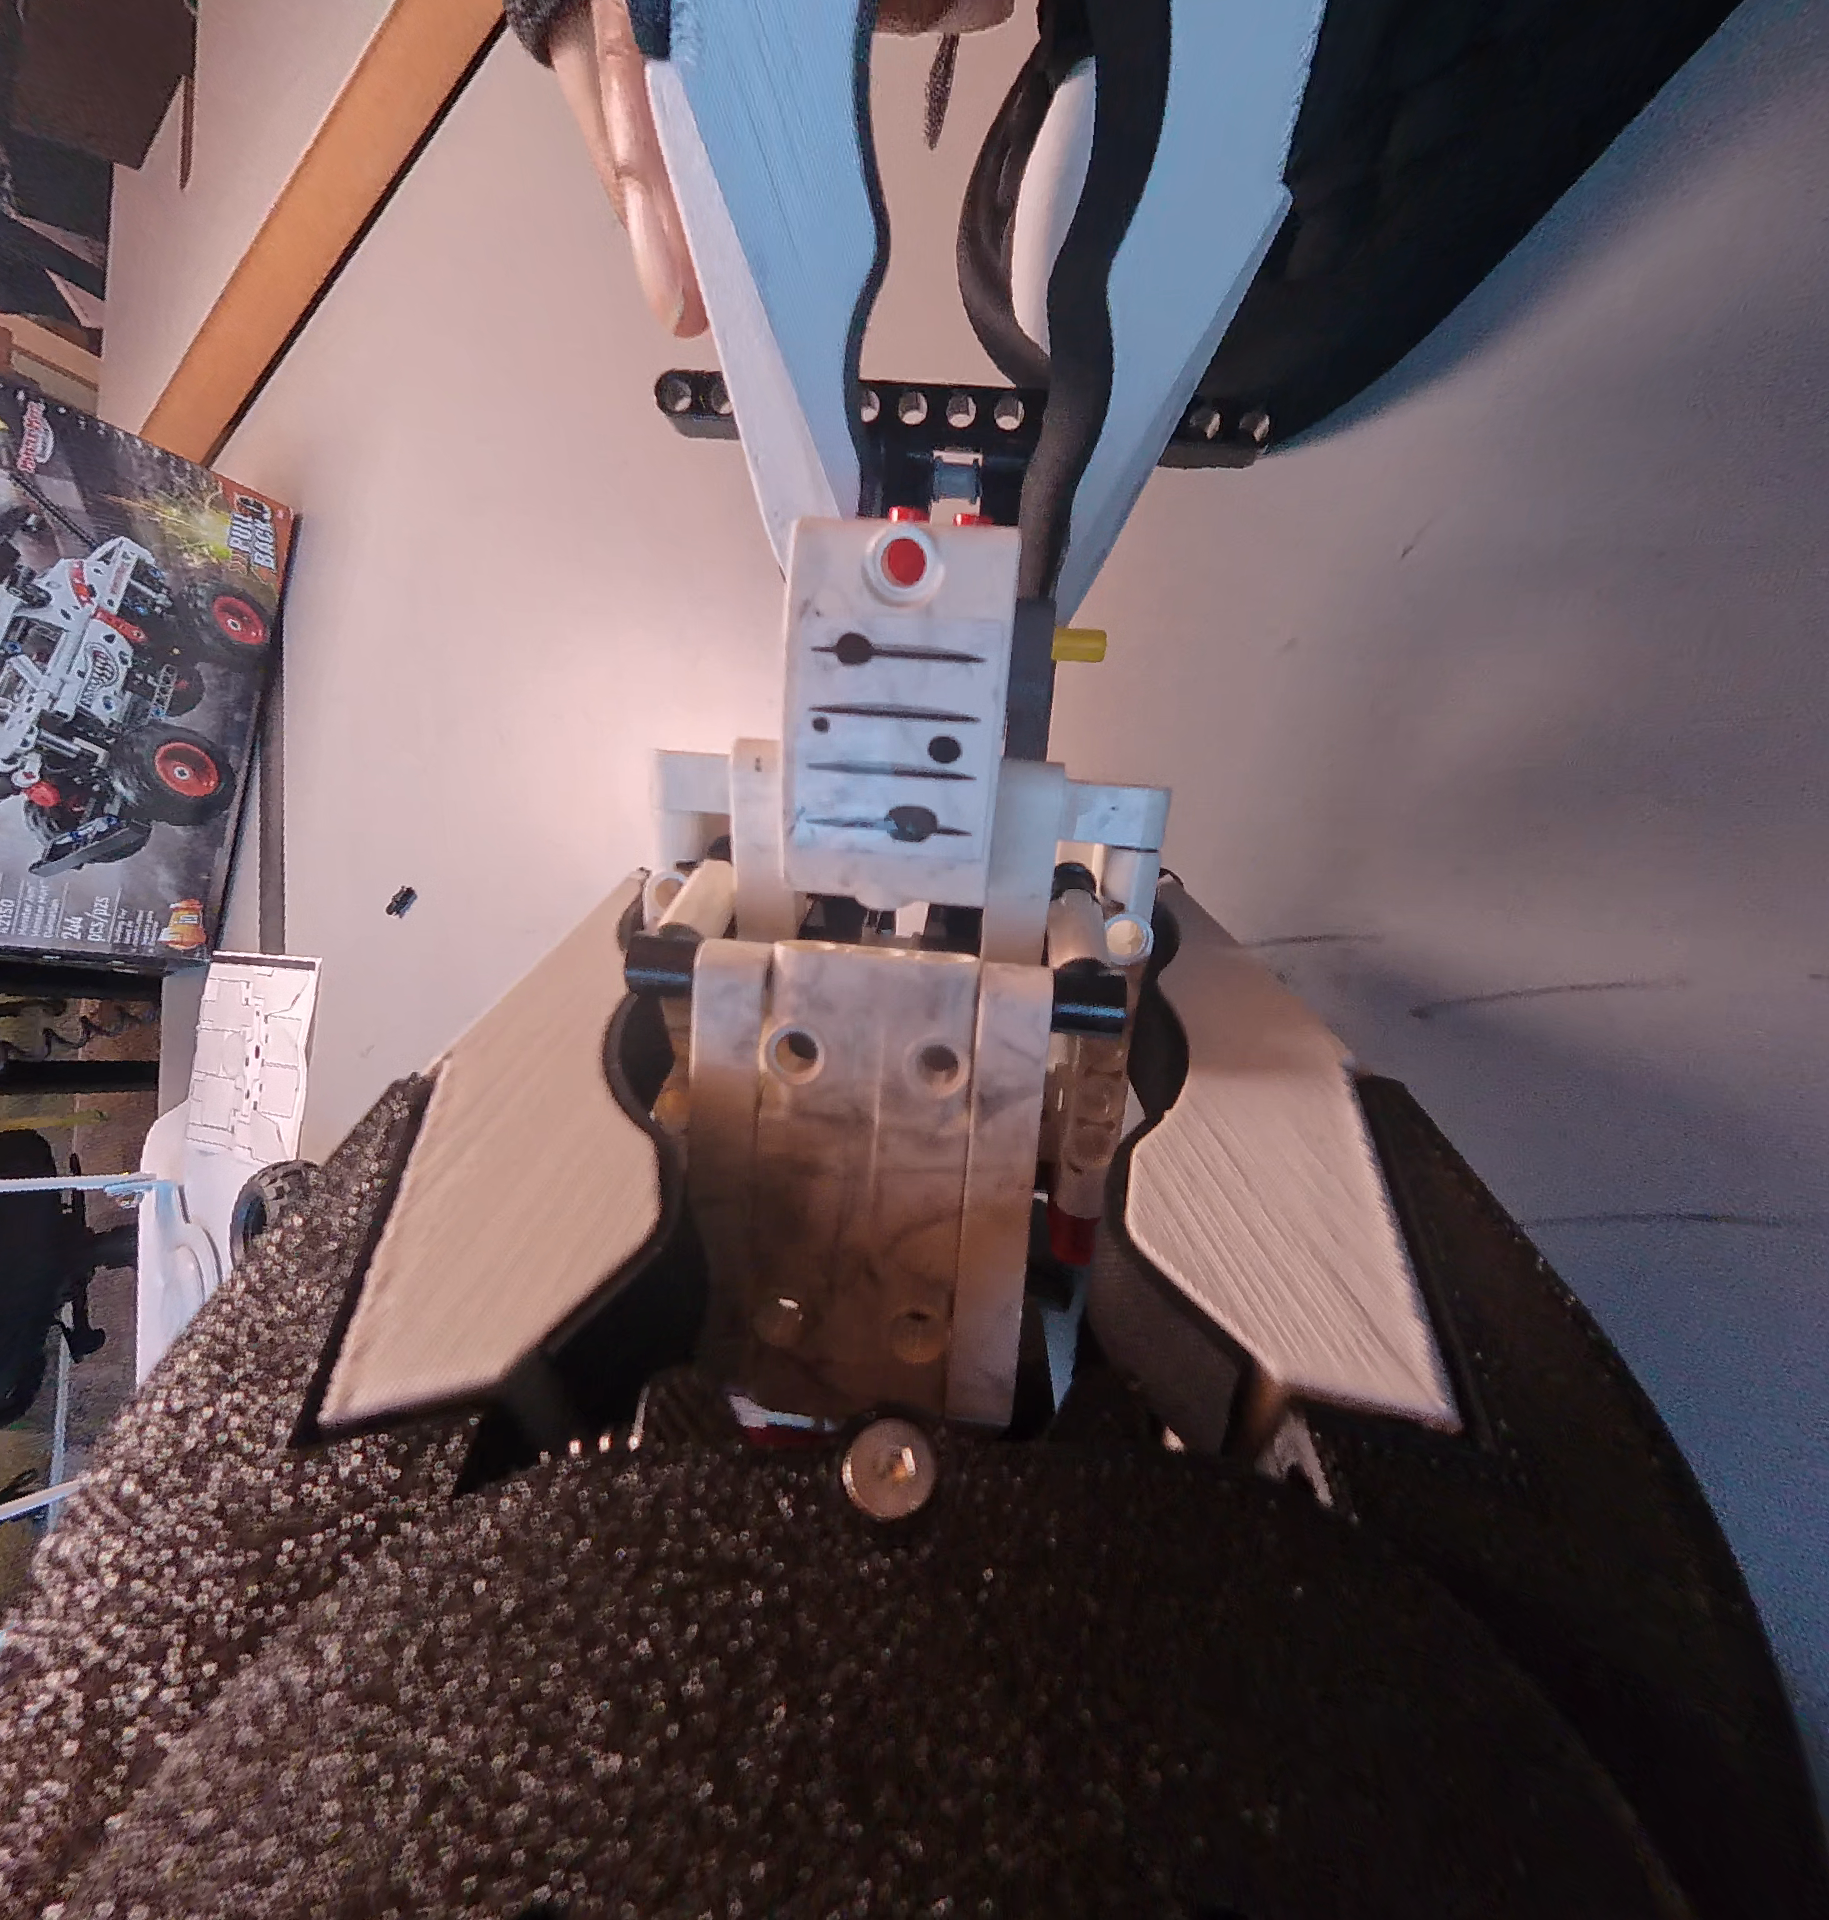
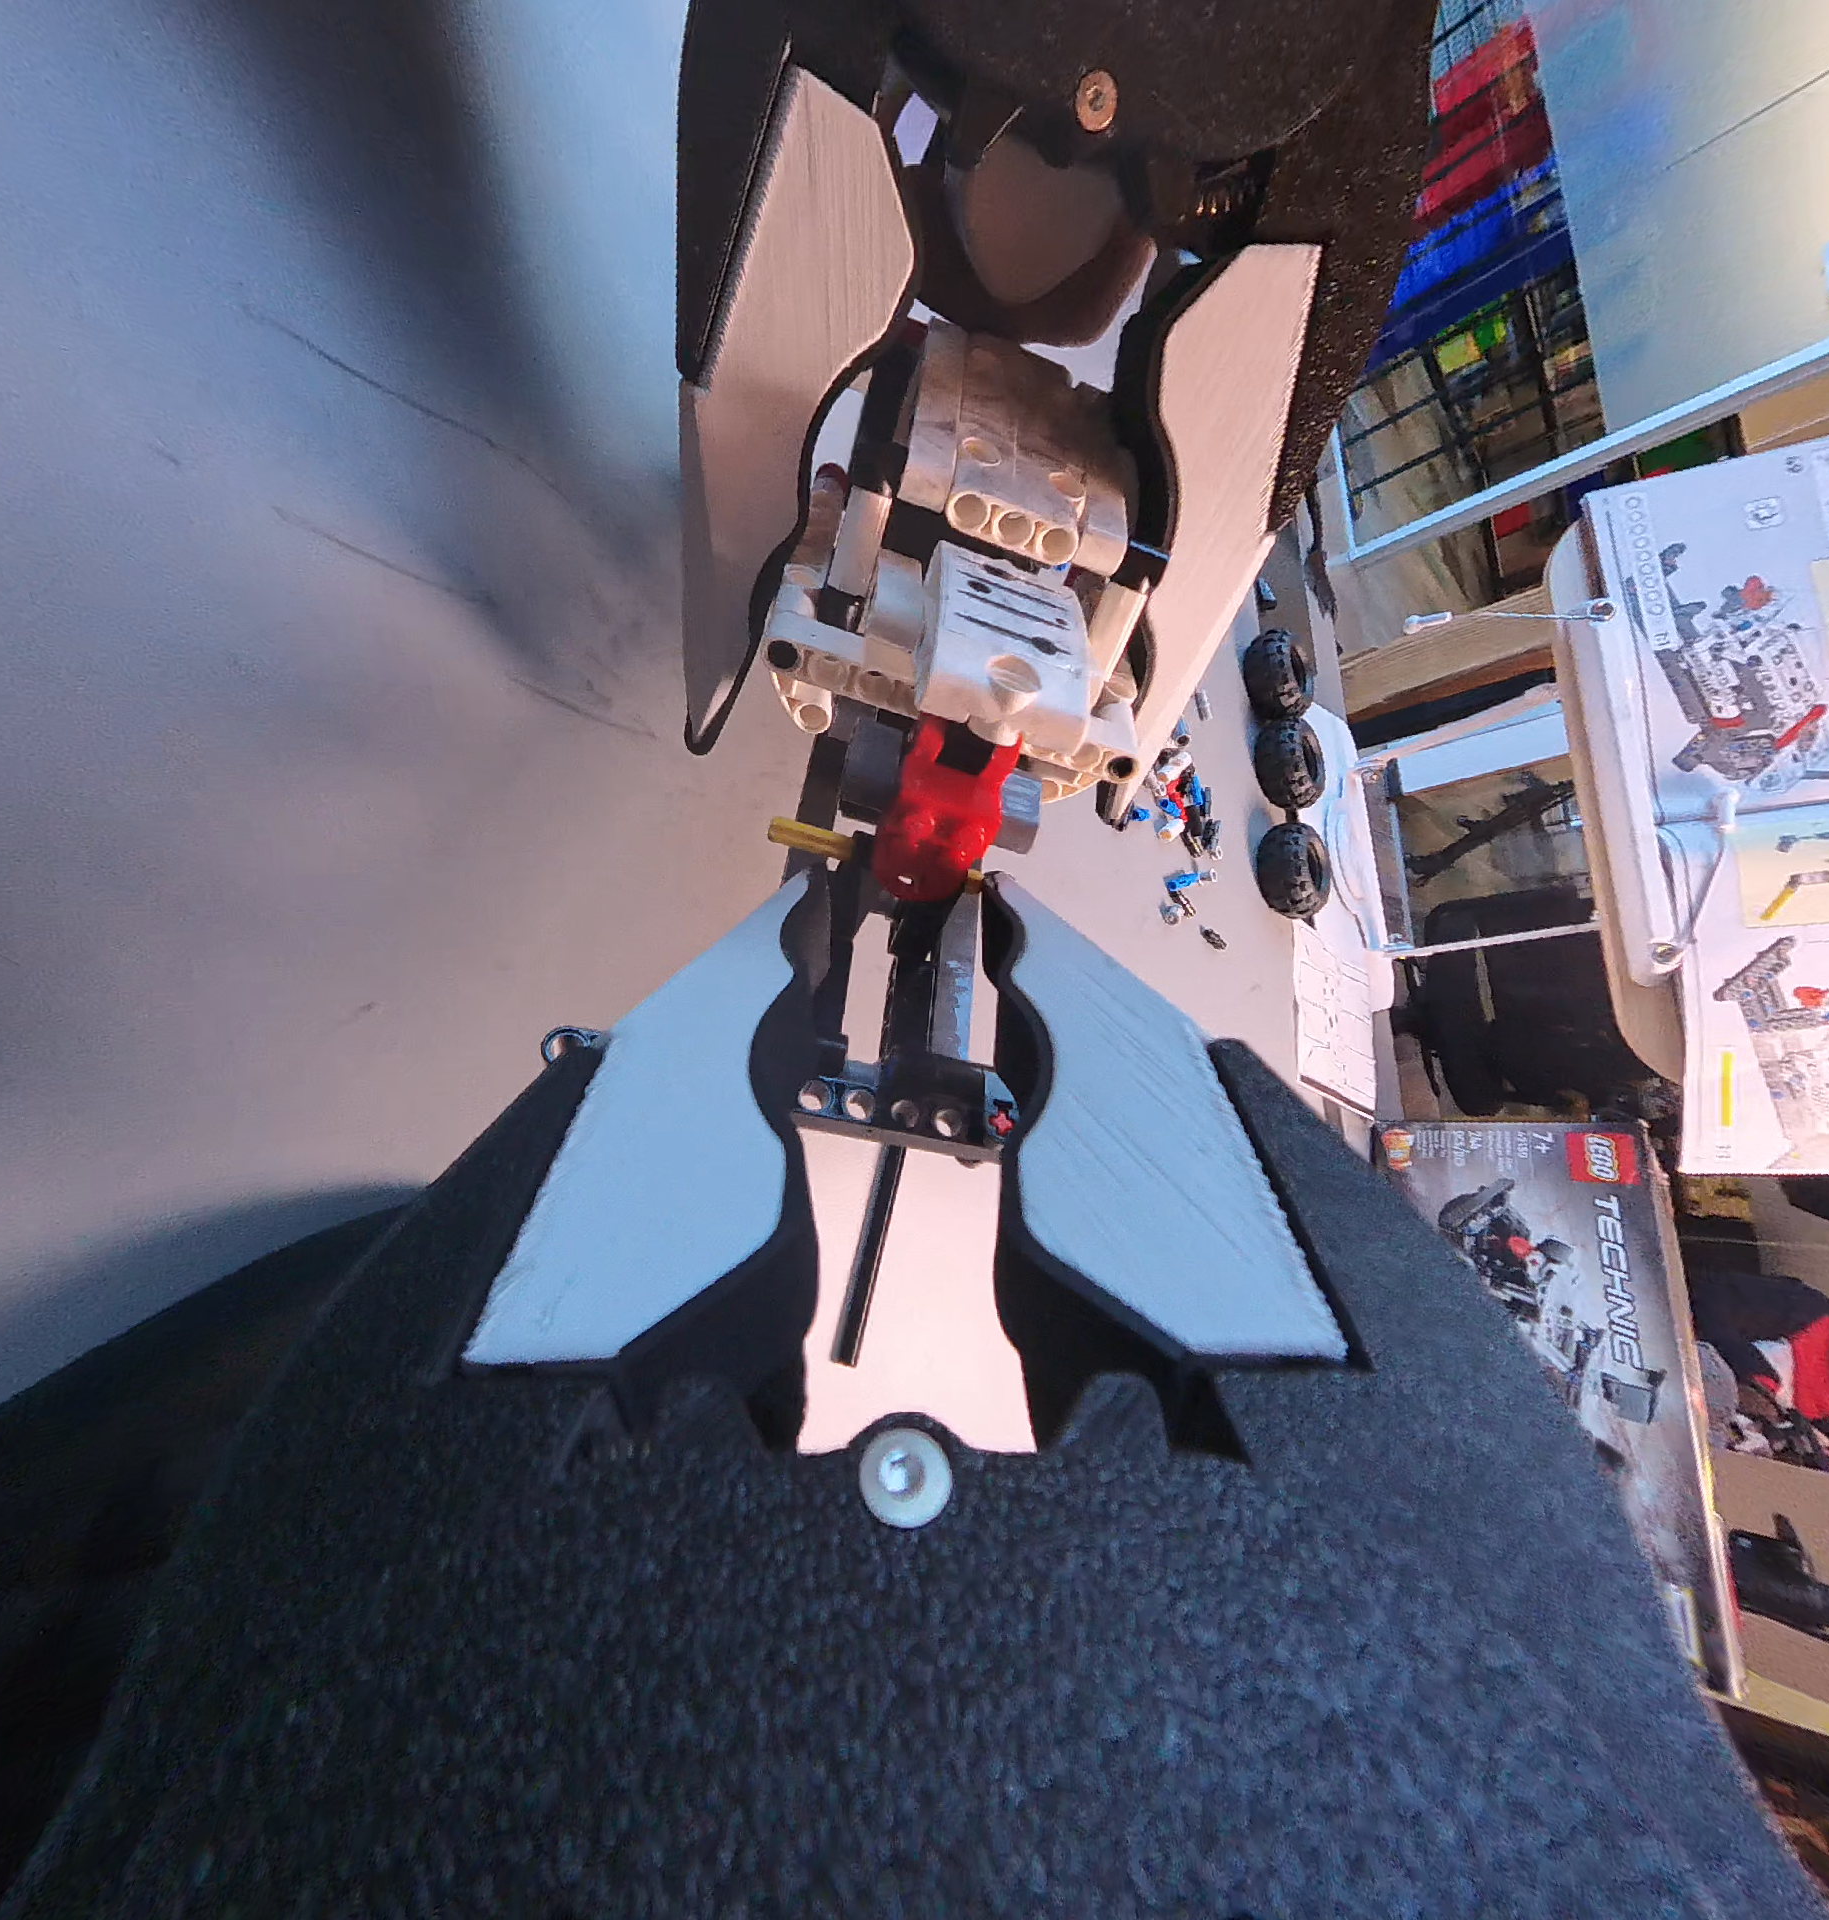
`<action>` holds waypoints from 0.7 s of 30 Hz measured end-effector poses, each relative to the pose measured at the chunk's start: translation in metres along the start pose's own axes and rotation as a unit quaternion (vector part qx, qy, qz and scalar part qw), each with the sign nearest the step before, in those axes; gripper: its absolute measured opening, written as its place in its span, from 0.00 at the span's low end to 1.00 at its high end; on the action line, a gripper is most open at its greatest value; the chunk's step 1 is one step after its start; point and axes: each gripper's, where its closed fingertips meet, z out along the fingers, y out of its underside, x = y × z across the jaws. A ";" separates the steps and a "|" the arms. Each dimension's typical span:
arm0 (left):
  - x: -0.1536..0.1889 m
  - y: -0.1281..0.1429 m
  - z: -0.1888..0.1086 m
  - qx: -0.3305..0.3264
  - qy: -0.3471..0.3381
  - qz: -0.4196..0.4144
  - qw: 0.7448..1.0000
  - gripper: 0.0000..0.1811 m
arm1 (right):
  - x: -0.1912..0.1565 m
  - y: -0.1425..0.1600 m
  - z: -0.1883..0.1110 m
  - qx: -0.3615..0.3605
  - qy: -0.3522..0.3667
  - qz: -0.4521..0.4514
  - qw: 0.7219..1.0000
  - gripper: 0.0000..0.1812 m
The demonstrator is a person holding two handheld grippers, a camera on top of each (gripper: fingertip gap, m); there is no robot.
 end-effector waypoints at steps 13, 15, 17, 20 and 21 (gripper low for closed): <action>0.003 -0.001 0.001 0.009 0.000 0.019 1.000 0.49 | -0.006 -0.003 -0.001 0.011 -0.031 -0.003 0.999 0.11; 0.003 -0.001 0.001 0.010 0.003 0.020 1.000 0.49 | -0.007 -0.003 -0.001 0.011 -0.029 -0.009 0.999 0.11; 0.003 -0.001 0.001 0.011 0.006 0.019 1.000 0.49 | -0.007 -0.004 -0.001 0.009 -0.030 -0.017 0.999 0.12; 0.004 -0.001 0.001 0.012 0.009 0.020 1.000 0.48 | -0.008 -0.004 -0.001 0.007 -0.031 -0.030 0.999 0.11; 0.005 -0.001 0.001 0.011 0.010 0.021 1.000 0.48 | -0.009 -0.004 -0.001 0.005 -0.032 -0.035 0.999 0.11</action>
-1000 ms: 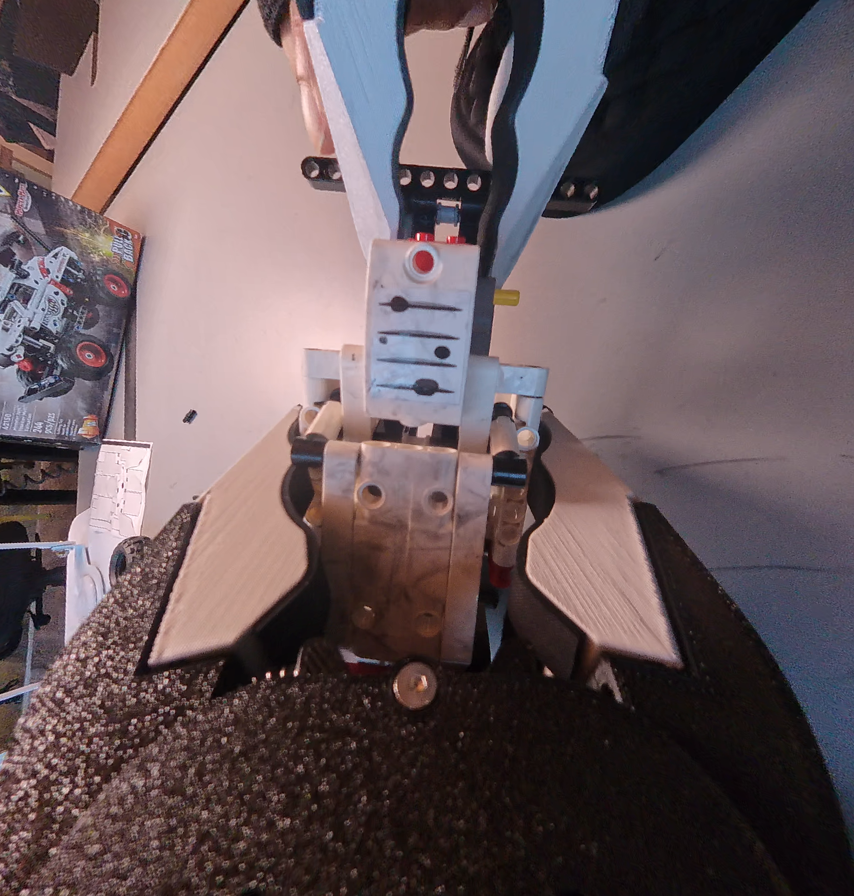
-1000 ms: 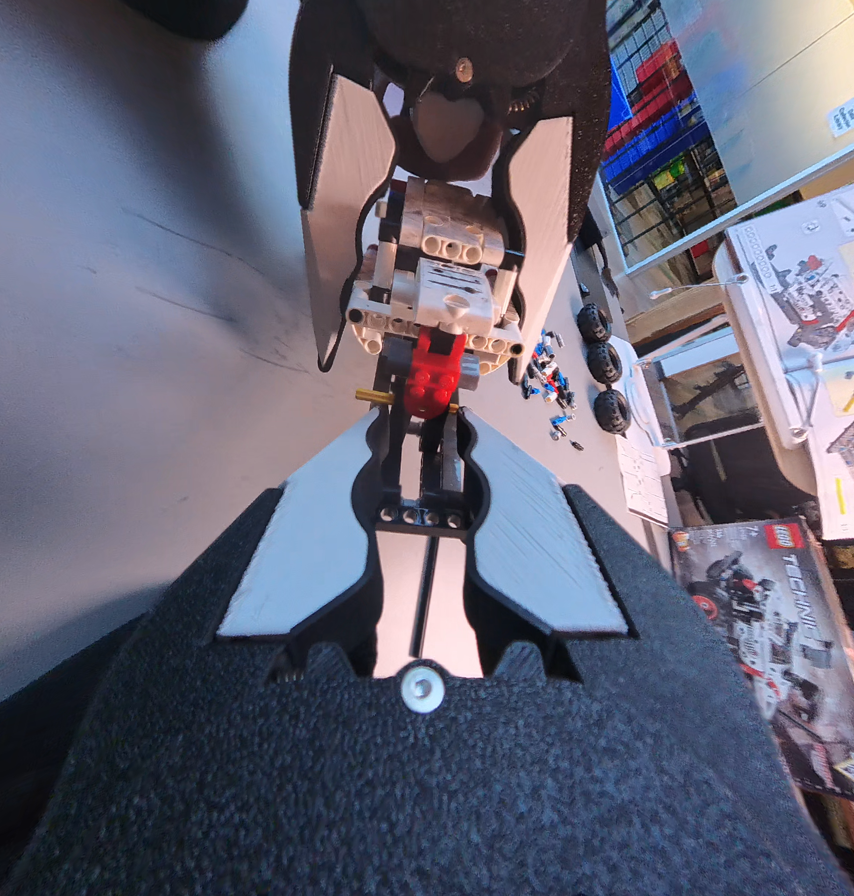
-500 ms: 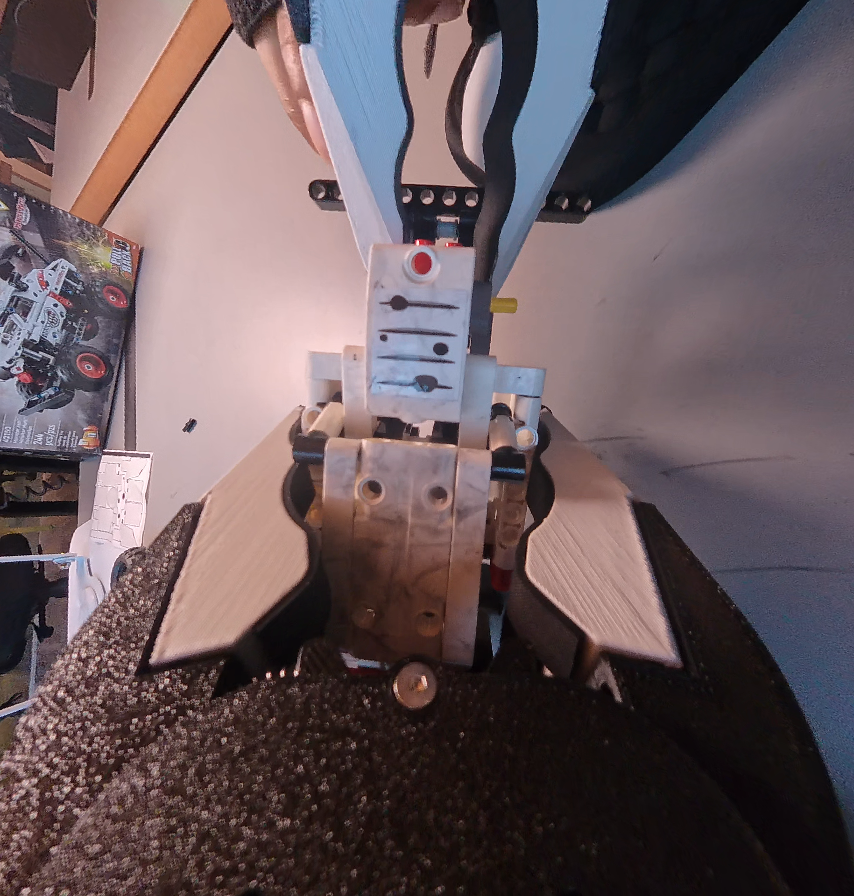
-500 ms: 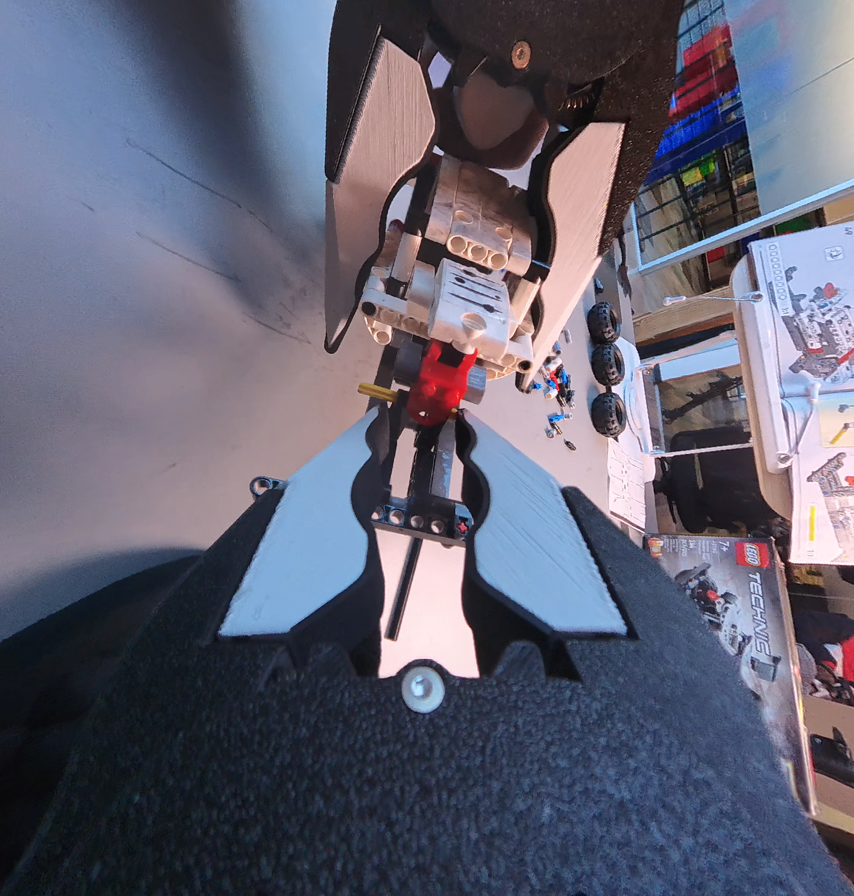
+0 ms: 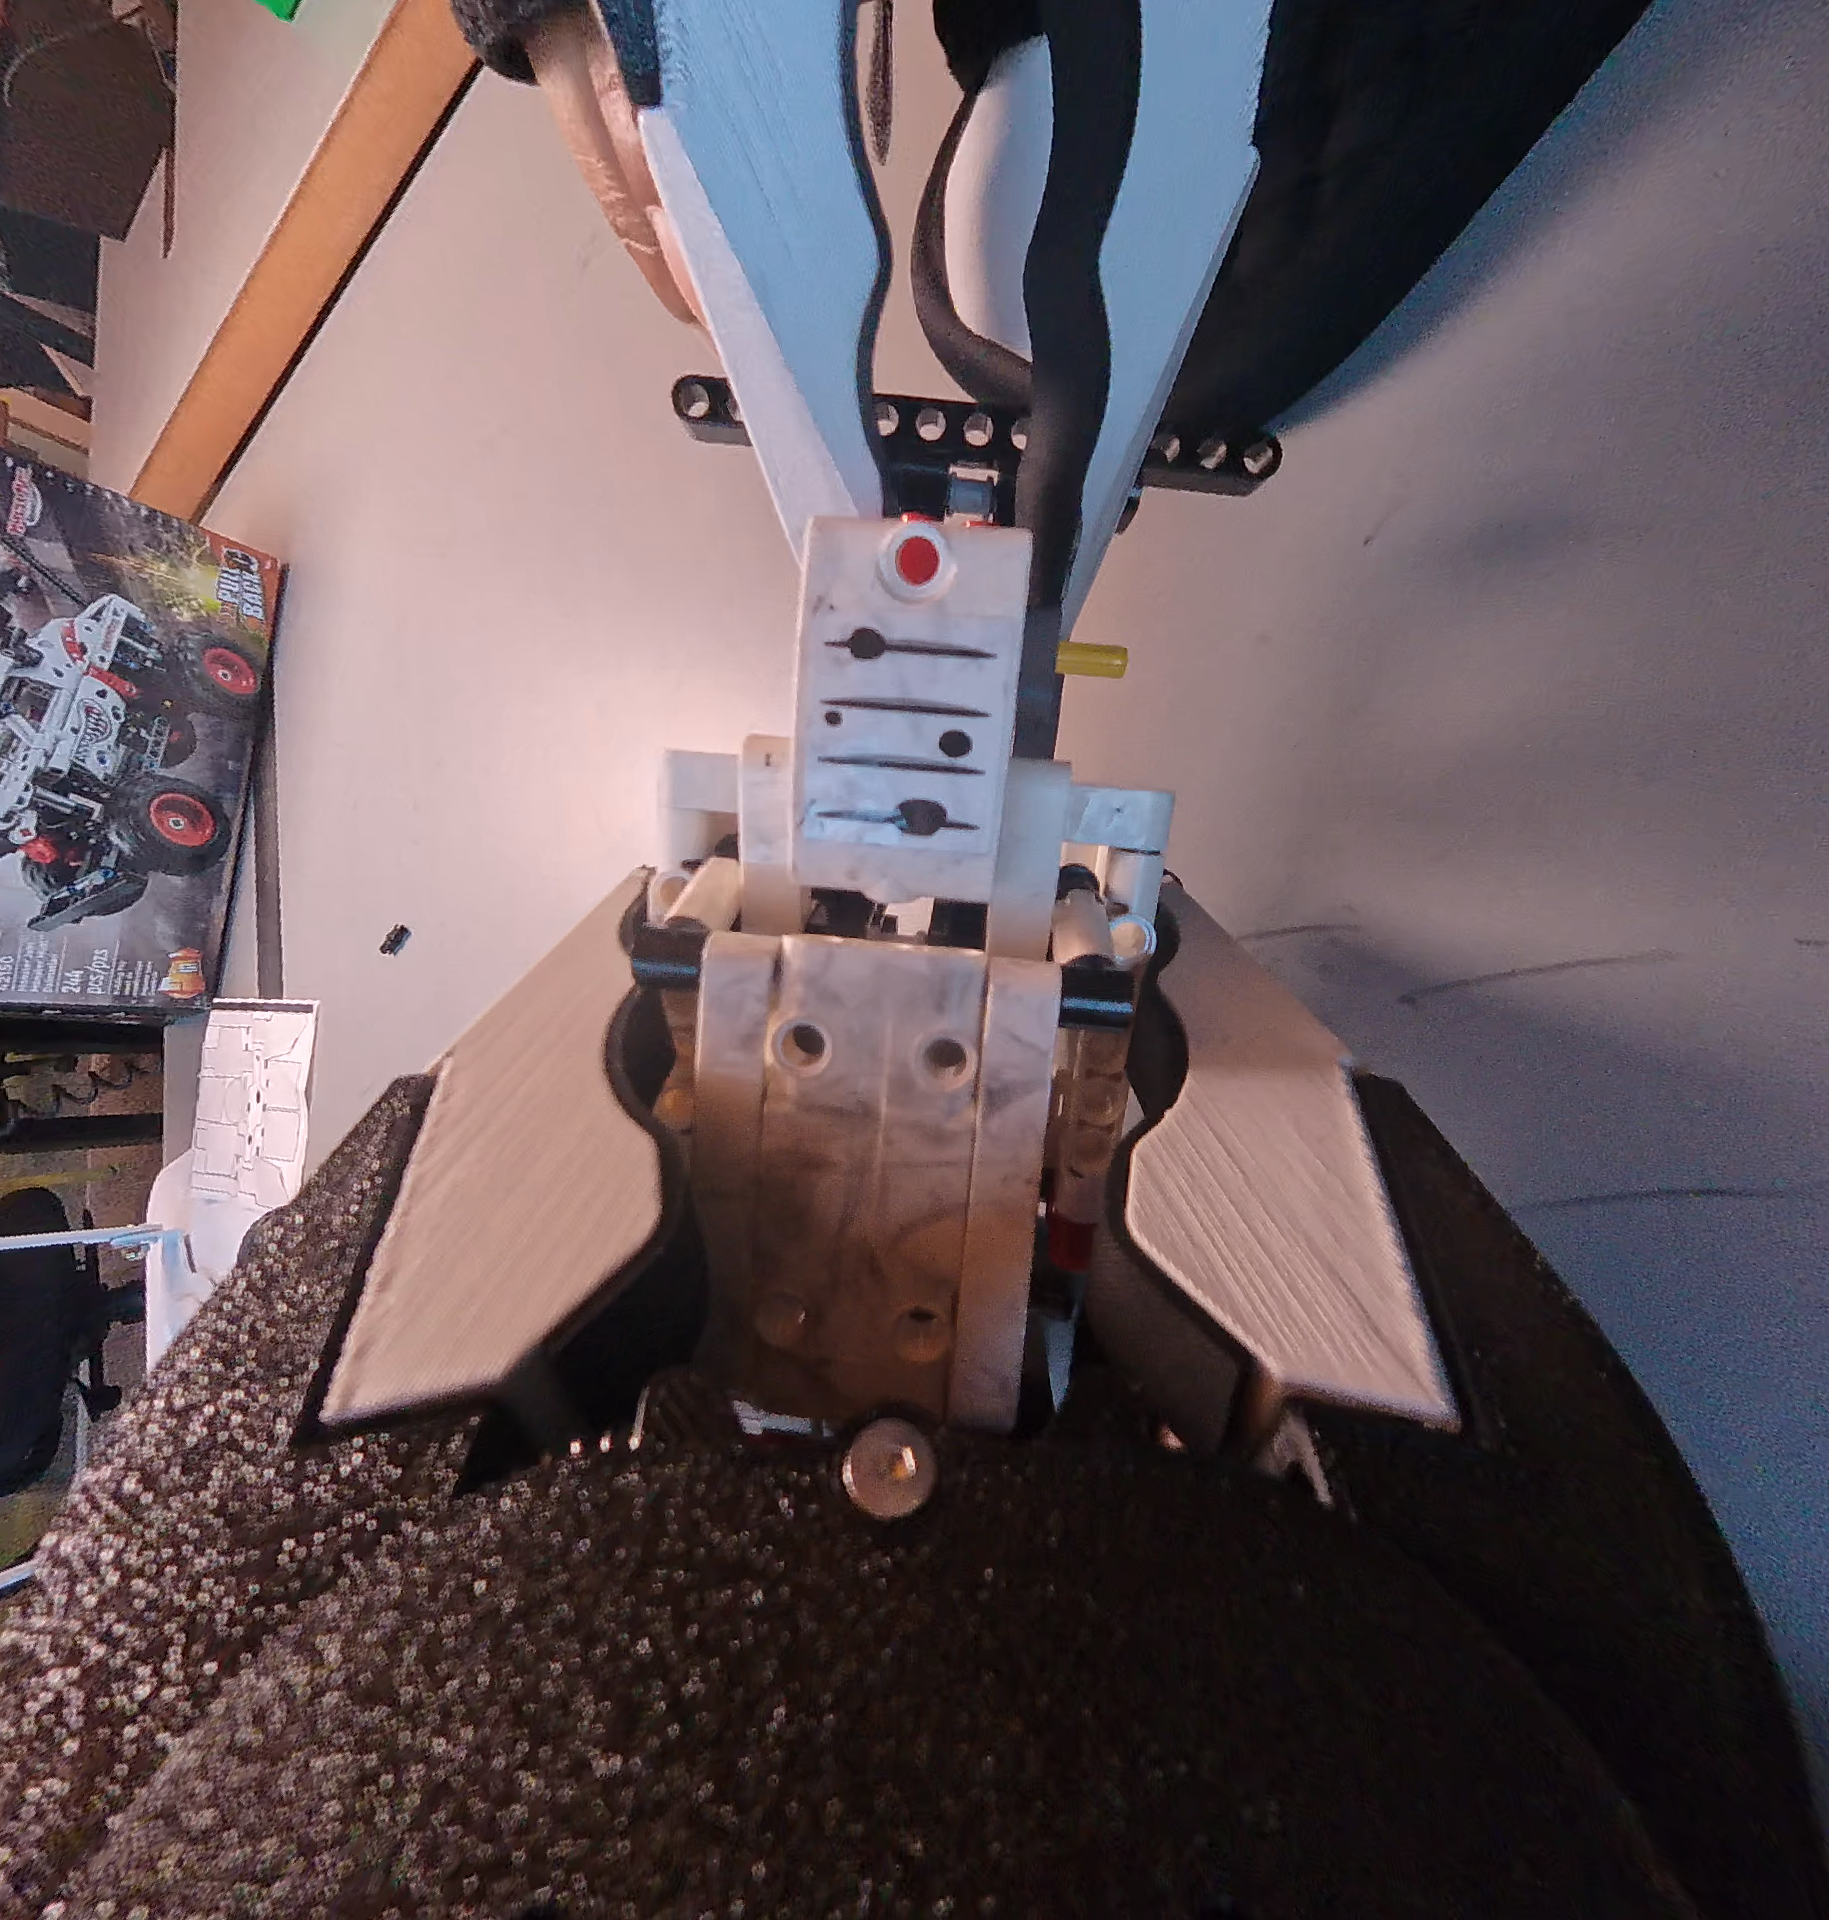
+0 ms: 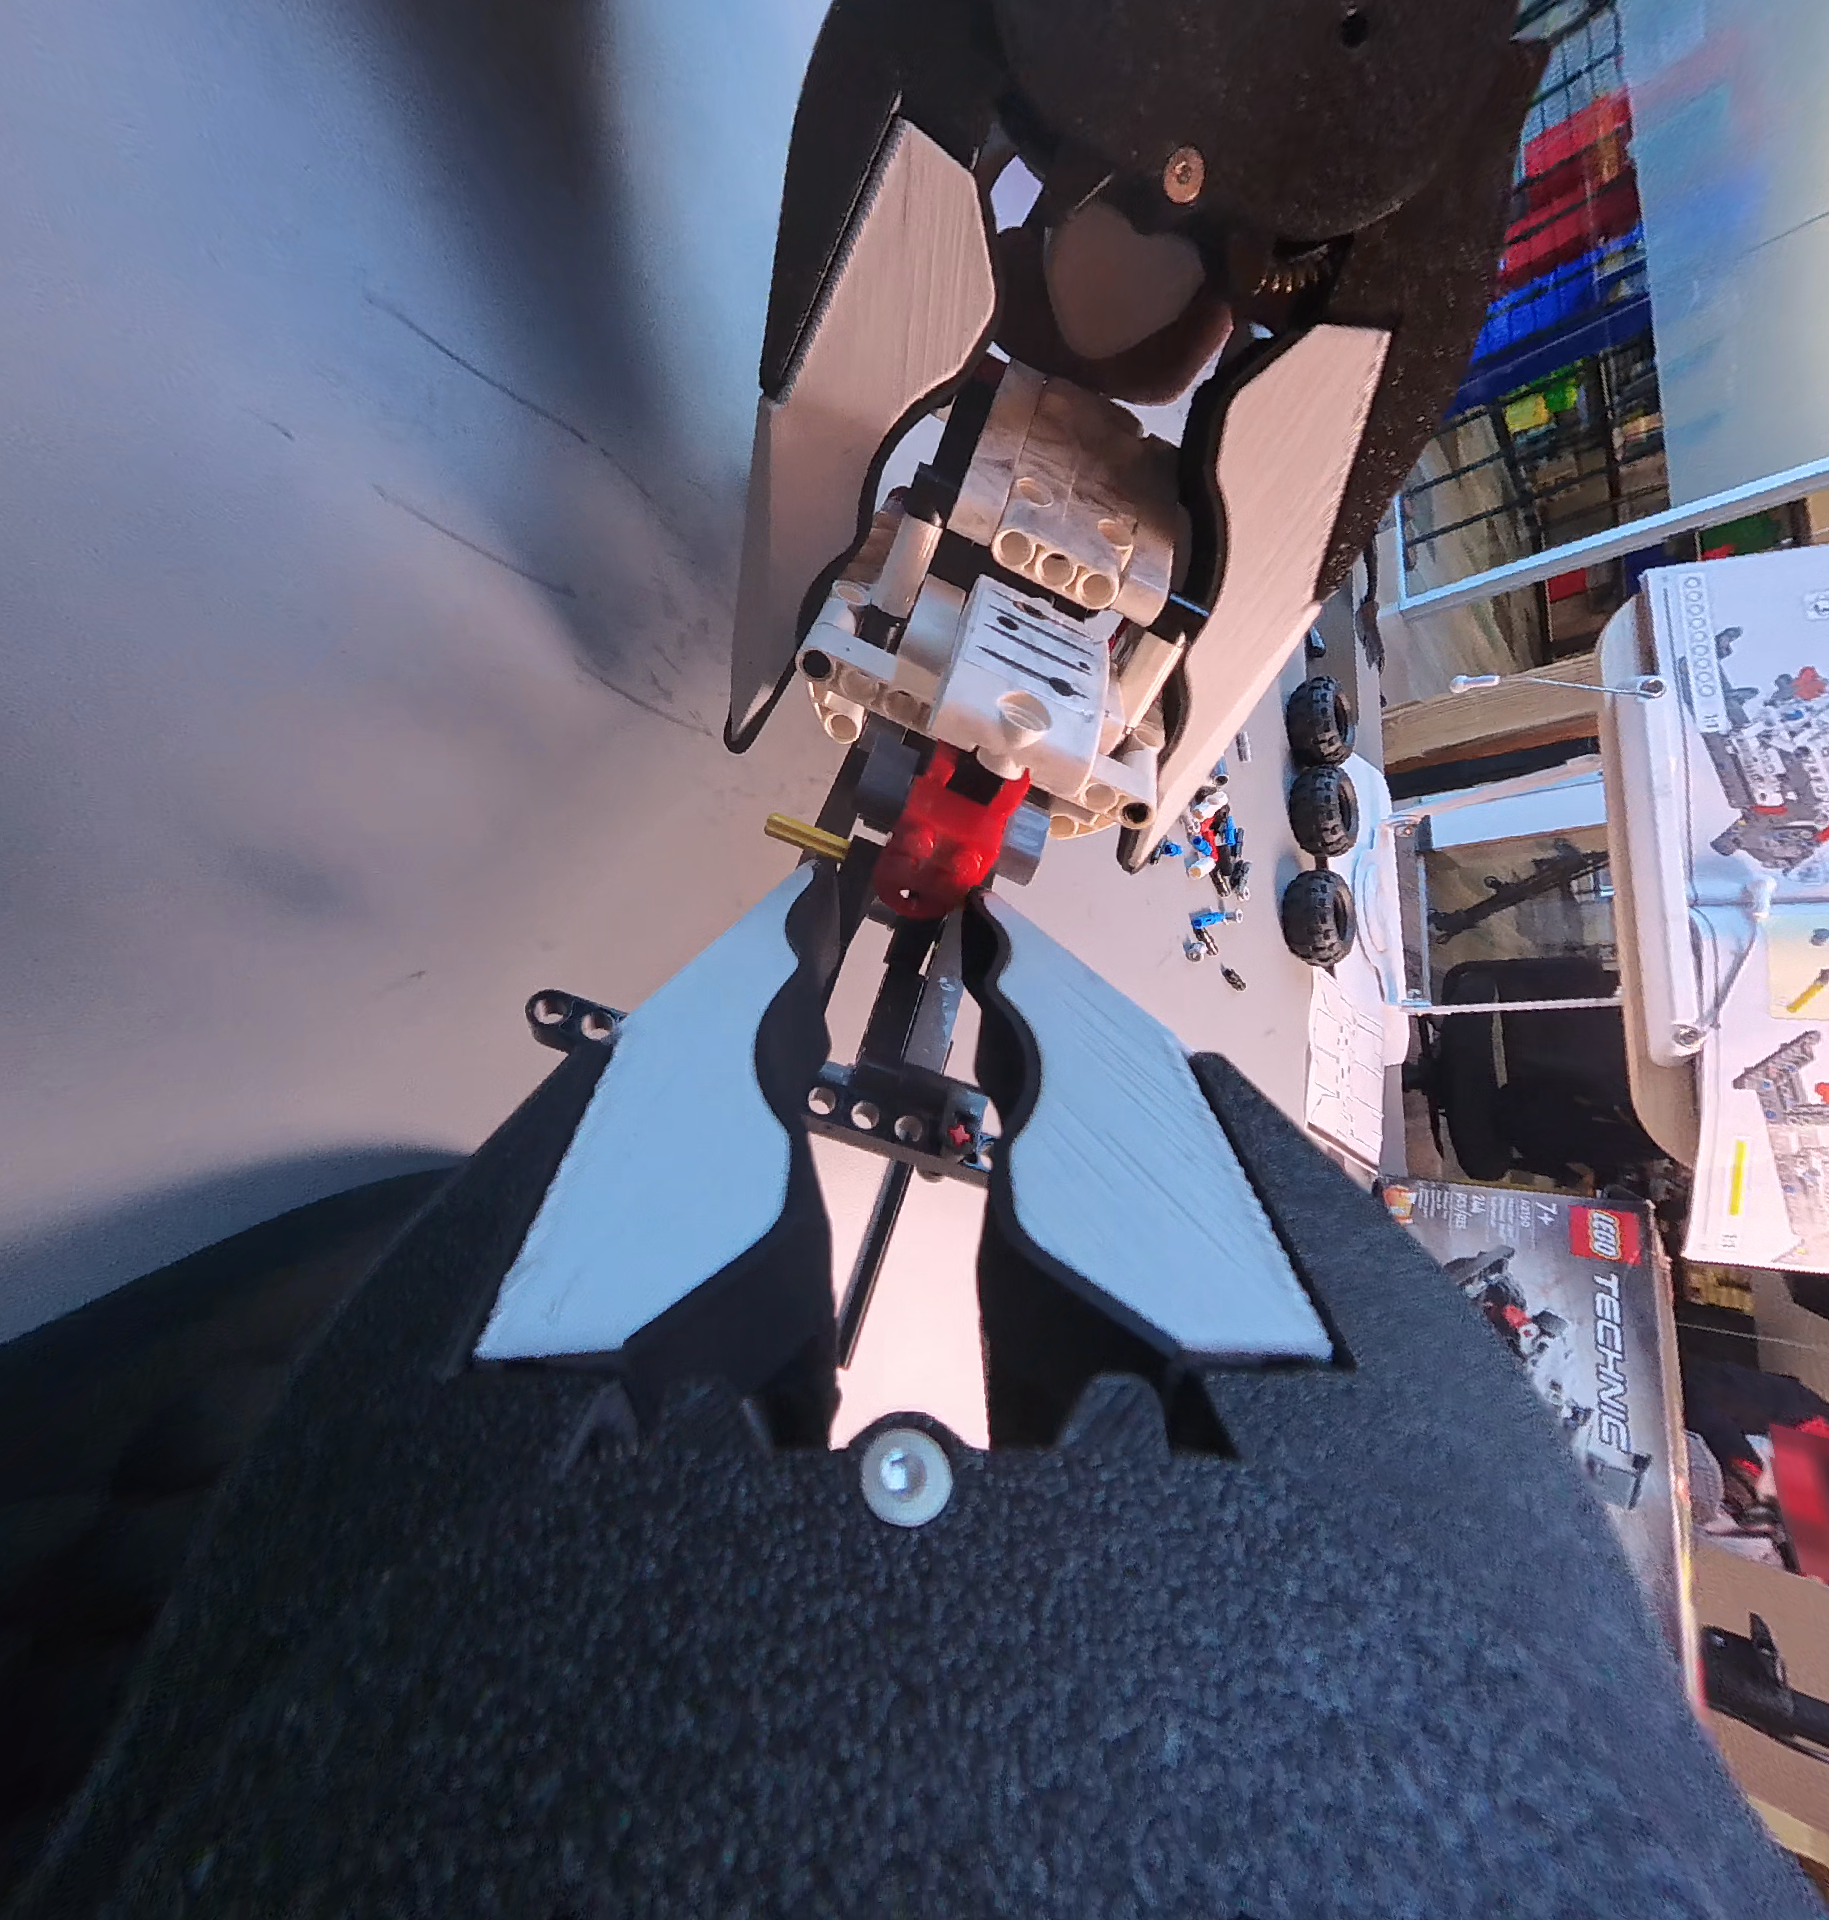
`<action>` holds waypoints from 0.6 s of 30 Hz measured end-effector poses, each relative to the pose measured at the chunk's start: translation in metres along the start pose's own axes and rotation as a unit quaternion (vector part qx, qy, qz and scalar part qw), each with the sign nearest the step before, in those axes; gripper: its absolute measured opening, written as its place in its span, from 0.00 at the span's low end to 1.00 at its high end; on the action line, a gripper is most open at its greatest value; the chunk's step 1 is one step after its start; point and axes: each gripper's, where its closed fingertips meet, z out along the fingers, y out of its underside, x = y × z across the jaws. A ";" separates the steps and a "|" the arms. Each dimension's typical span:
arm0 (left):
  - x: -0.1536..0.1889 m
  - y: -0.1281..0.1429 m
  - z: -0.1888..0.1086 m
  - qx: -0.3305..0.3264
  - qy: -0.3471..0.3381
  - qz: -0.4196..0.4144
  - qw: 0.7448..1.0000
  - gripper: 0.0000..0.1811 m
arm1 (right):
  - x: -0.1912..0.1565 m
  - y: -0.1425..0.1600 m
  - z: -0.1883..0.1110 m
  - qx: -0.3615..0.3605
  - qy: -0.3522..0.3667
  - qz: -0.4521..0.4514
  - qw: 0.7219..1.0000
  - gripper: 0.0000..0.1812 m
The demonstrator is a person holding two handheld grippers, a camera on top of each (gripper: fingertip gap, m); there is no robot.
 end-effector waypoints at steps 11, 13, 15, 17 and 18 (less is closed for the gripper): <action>0.004 0.000 0.002 -0.006 0.015 0.012 1.000 0.50 | -0.006 0.000 0.000 0.003 -0.002 -0.009 1.000 0.09; 0.004 0.001 0.003 -0.009 0.019 0.014 1.000 0.50 | -0.007 0.001 0.000 0.003 -0.003 -0.007 1.000 0.09; 0.005 0.000 0.003 -0.010 0.022 0.016 1.000 0.50 | -0.008 0.001 0.000 0.006 -0.006 -0.003 1.000 0.09; 0.006 0.001 0.004 -0.013 0.027 0.019 0.999 0.50 | -0.010 0.001 0.000 0.007 -0.009 0.000 1.000 0.08; 0.006 0.001 0.004 -0.014 0.029 0.021 0.999 0.50 | -0.010 0.001 0.000 0.010 -0.012 0.004 1.000 0.08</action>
